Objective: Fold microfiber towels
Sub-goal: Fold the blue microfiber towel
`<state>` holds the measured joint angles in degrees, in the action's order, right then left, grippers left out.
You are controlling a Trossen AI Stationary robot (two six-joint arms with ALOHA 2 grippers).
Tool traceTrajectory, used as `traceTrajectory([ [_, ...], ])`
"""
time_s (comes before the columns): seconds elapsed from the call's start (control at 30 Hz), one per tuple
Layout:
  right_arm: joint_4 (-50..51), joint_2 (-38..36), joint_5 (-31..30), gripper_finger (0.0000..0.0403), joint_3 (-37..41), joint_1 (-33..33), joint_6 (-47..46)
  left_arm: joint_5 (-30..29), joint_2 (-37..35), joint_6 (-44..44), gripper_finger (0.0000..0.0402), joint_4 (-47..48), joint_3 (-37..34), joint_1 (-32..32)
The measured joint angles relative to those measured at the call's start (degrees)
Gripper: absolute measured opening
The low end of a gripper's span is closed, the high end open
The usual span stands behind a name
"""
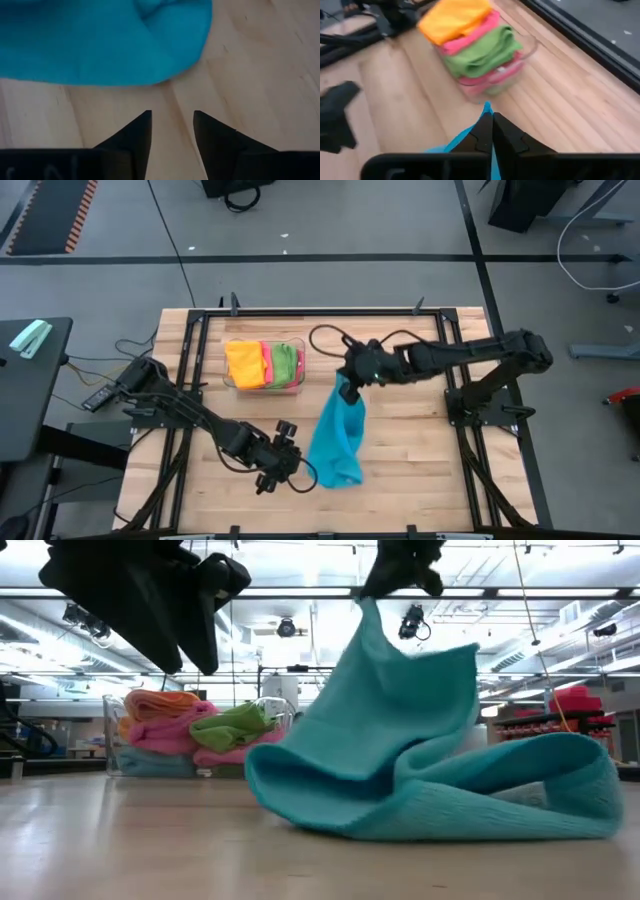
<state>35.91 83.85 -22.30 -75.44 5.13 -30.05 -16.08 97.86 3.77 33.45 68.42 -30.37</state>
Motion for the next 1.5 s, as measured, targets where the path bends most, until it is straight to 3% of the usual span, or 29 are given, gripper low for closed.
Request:
traceTrajectory([
  [0.13, 2.4, 0.0, 3.2, 0.0068, 0.2, -4.8, 1.8, 0.0, 0.0, -1.8, 0.0149, -0.4, 0.0, 0.6],
  [0.37, 2.2, 0.0, 3.3, 0.0205, 3.7, -12.1, 5.1, 0.0, 0.0, -8.9, 0.0138, -3.5, 0.0, 3.7],
  [0.5, 2.4, 0.0, 9.8, 0.0239, 6.3, -12.4, 5.2, 0.0, 0.0, -8.9, 0.0134, -8.7, 0.0, 5.6],
  [0.63, 4.7, 0.0, 13.2, 0.0238, 8.8, -9.7, 4.6, 0.9, 0.2, -8.1, 0.0134, -13.9, 0.0, 6.5],
  [0.87, 8.3, 0.0, 14.4, 0.0217, 10.3, 0.0, -3.5, 0.1, 5.7, -18.3, 0.0159, -20.7, 0.0, 6.7],
  [1.03, 8.5, 0.0, 4.1, 0.0212, 10.3, 8.5, -9.7, -3.5, 10.9, -18.6, 0.0187, -27.2, 0.0, 8.1],
  [1.27, 6.9, 0.0, -8.3, 0.0211, 10.3, 18.9, -12.5, -4.2, 15.7, -19.2, 0.021, -27.4, 0.0, 10.1],
  [1.4, 4.7, 0.0, -12.8, 0.0211, 10.3, 23.1, -13.5, -7.1, 17.3, -18.4, 0.0203, -27.9, 0.0, 11.1],
  [1.5, 2.9, 0.0, -14.2, 0.0211, 10.3, 25.3, -13.5, -9.8, 17.4, -18.5, 0.0174, -27.1, 0.0, 11.4],
])
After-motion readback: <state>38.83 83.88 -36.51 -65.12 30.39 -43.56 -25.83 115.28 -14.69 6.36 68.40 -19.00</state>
